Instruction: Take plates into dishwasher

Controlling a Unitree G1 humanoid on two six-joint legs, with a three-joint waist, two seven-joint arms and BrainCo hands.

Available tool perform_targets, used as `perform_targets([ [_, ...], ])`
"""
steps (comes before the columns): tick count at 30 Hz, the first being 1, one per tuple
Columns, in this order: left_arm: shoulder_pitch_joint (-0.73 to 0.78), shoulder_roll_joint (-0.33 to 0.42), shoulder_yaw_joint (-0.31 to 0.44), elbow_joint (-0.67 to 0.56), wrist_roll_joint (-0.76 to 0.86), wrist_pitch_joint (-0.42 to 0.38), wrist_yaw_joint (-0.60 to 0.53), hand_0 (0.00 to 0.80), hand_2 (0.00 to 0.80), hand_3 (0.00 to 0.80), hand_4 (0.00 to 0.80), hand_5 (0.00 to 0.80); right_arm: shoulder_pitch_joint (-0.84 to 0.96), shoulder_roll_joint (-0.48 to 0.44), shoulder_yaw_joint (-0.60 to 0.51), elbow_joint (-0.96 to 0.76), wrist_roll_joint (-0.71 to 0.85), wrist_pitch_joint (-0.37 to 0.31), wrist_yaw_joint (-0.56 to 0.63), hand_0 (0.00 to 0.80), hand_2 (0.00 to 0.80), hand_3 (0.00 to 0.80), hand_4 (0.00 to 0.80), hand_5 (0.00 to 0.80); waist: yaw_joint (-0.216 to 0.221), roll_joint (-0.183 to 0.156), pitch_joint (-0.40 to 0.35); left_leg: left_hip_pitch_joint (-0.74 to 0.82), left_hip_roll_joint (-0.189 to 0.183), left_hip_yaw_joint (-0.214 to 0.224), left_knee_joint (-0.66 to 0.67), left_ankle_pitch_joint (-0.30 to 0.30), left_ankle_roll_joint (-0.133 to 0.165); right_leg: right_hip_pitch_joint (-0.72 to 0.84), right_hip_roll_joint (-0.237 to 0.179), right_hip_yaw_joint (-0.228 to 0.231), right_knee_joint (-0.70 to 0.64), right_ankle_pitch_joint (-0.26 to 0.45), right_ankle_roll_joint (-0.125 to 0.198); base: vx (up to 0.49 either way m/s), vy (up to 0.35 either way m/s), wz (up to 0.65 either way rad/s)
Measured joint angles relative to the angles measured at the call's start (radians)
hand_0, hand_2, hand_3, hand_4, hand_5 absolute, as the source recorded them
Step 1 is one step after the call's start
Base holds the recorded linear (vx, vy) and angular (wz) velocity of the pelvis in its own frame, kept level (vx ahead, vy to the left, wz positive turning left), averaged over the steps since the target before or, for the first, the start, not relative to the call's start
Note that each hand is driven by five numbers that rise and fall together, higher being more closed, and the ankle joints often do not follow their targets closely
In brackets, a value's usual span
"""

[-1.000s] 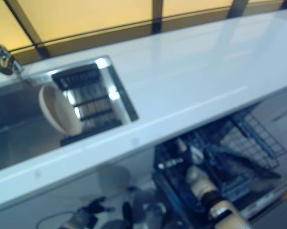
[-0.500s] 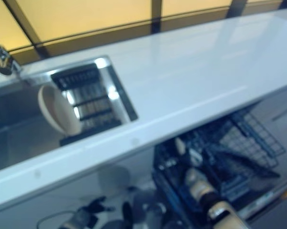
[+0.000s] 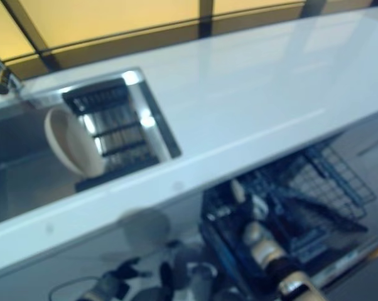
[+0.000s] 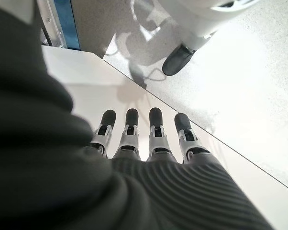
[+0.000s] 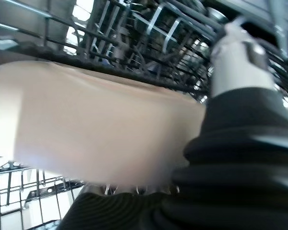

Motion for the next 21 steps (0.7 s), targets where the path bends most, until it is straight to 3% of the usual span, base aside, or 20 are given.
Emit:
perform_targets([
  [6,0.010,0.013,0.052,-0.019,0.000,0.000,0.010,0.000,0.000,0.000,0.000,0.000,0.152,-0.026,-0.128,-0.213,0.059,-0.084,0.004,0.000,0.000,0.000,0.000,0.000,-0.004,-0.038,0.027,0.015,0.004,0.027,-0.001,-0.003,-0.002,0.003,-0.001,0.026,0.001,0.003,0.002,-0.014,-0.040,-0.11],
  [9,0.031,0.023,0.081,-0.019,0.000,0.000,0.012,0.000,0.000,0.000,0.000,0.000,0.211,-0.036,-0.205,-0.287,0.080,-0.134,0.004,0.000,0.000,0.000,0.000,0.000,-0.041,-0.045,0.033,0.022,0.005,0.033,-0.002,-0.009,-0.005,0.005,0.000,0.036,0.001,0.004,0.002,-0.003,-0.042,-0.08],
  [21,0.049,0.022,0.087,-0.020,-0.001,-0.002,0.014,0.000,0.000,0.000,0.000,0.000,0.297,-0.076,-0.333,-0.484,0.119,-0.207,-0.020,0.000,0.000,0.000,0.000,0.000,-0.097,-0.046,0.036,0.068,0.026,0.085,-0.003,-0.019,-0.020,0.024,0.020,0.095,-0.001,0.007,0.000,-0.008,-0.026,-0.14],
])
